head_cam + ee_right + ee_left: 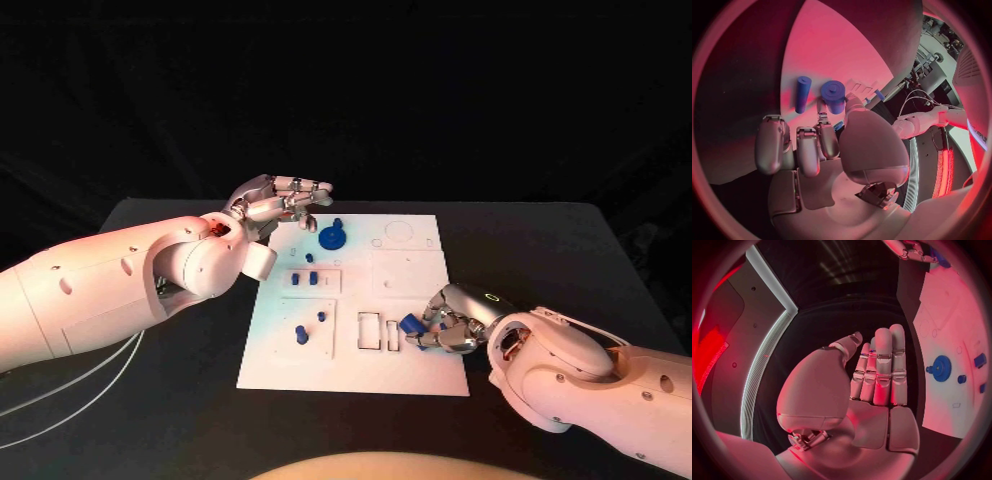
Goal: Assemble the parts on the task board
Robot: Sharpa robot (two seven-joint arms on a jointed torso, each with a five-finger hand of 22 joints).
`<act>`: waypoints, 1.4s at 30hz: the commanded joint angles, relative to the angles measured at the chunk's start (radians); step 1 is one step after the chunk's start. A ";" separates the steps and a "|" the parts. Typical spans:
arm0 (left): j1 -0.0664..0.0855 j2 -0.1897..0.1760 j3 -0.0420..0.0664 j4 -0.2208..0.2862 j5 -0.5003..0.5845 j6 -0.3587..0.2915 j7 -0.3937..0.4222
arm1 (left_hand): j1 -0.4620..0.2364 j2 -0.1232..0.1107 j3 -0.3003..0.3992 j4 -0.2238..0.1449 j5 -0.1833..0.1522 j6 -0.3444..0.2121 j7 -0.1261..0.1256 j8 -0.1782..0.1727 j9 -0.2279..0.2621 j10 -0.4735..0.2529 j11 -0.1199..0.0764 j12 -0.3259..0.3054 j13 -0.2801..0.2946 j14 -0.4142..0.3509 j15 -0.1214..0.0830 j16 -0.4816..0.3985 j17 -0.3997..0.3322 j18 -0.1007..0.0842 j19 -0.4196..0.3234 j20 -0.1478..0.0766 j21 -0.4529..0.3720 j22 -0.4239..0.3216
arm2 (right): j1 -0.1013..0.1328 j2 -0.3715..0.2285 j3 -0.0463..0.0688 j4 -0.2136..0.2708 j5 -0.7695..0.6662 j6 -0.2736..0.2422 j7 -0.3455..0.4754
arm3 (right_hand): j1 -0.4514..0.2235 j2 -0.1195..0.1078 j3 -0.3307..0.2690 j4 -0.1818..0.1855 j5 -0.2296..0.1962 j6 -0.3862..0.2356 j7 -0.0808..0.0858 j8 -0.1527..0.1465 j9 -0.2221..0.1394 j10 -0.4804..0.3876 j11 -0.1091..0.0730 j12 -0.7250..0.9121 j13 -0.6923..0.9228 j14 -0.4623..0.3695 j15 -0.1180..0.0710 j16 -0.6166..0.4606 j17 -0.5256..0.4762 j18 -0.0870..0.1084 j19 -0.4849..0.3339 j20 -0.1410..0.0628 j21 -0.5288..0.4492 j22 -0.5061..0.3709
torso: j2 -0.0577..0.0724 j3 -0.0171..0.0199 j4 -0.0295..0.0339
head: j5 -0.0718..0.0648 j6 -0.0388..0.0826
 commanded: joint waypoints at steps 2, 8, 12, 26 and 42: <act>0.001 0.000 0.001 0.003 -0.001 0.022 0.002 | -0.003 0.011 -0.008 -0.001 -0.002 -0.006 0.002 -0.003 -0.002 -0.005 0.000 0.007 -0.002 -0.007 0.004 -0.005 -0.002 0.005 0.006 0.002 -0.004 -0.002 | -0.013 0.005 -0.006 -0.011 -0.016 0.048 -0.018 | 0.013 0.005 -0.009 0.001 0.006 -0.006 -0.002 0.009 0.003 0.009 -0.001 0.006 0.034 0.089 -0.005 0.005 0.187 -0.015 0.024 -0.002 0.005 0.153 | 0.000 -0.0008 -0.0002 | 0.002 -0.001; 0.001 0.000 0.001 0.004 -0.001 0.023 0.002 | -0.003 0.011 -0.008 -0.001 -0.002 -0.006 0.002 -0.003 -0.002 -0.005 0.000 0.007 -0.002 -0.007 0.004 -0.005 -0.002 0.005 0.006 0.002 -0.004 -0.002 | -0.015 0.009 -0.006 -0.012 -0.023 0.024 -0.020 | 0.027 0.020 -0.017 0.000 0.010 0.004 -0.008 0.024 0.019 0.018 -0.005 0.018 0.053 0.091 -0.009 0.011 0.197 -0.017 0.029 -0.004 0.020 0.161 | 0.000 -0.0008 0.0011 | 0.002 -0.003; 0.001 0.000 0.001 0.003 -0.001 0.023 0.002 | -0.003 0.011 -0.008 -0.001 -0.002 -0.006 0.002 -0.003 -0.002 -0.005 0.000 0.007 -0.002 -0.007 0.004 -0.005 -0.002 0.005 0.006 0.002 -0.004 -0.002 | -0.016 0.007 -0.006 -0.002 -0.025 -0.014 -0.020 | 0.048 0.035 -0.018 -0.007 0.019 0.014 -0.014 0.038 0.035 0.030 -0.010 0.032 0.073 0.093 -0.013 0.017 0.206 -0.020 0.034 -0.007 0.037 0.168 | 0.000 -0.0006 0.0004 | 0.001 -0.004; 0.001 0.006 0.001 0.000 -0.001 0.024 0.003 | -0.003 0.012 -0.009 -0.001 -0.002 -0.007 0.002 -0.003 -0.002 -0.005 0.000 0.007 -0.002 -0.007 0.004 -0.005 -0.002 0.005 0.006 0.002 -0.005 -0.002 | 0.017 -0.010 0.003 0.087 0.045 -0.142 0.002 | 0.070 0.075 -0.021 -0.003 0.080 0.041 -0.036 0.073 0.082 0.063 -0.030 0.068 0.125 0.098 -0.028 0.032 0.232 -0.029 0.050 -0.021 0.087 0.191 | -0.001 -0.0009 0.0009 | -0.003 0.004; 0.001 0.009 0.000 0.005 -0.001 0.027 0.002 | -0.003 0.012 -0.009 -0.001 -0.002 -0.007 0.002 -0.003 -0.002 -0.005 0.000 0.007 -0.002 -0.007 0.004 -0.005 -0.002 0.005 0.006 0.002 -0.005 -0.002 | 0.016 0.102 0.002 0.019 0.129 -0.030 0.008 | -0.011 0.122 -0.055 0.010 0.085 0.074 -0.055 0.100 0.131 0.072 -0.046 0.068 0.134 0.098 -0.041 0.034 0.234 -0.030 0.052 -0.032 0.089 0.197 | 0.002 -0.0015 0.0021 | -0.003 0.002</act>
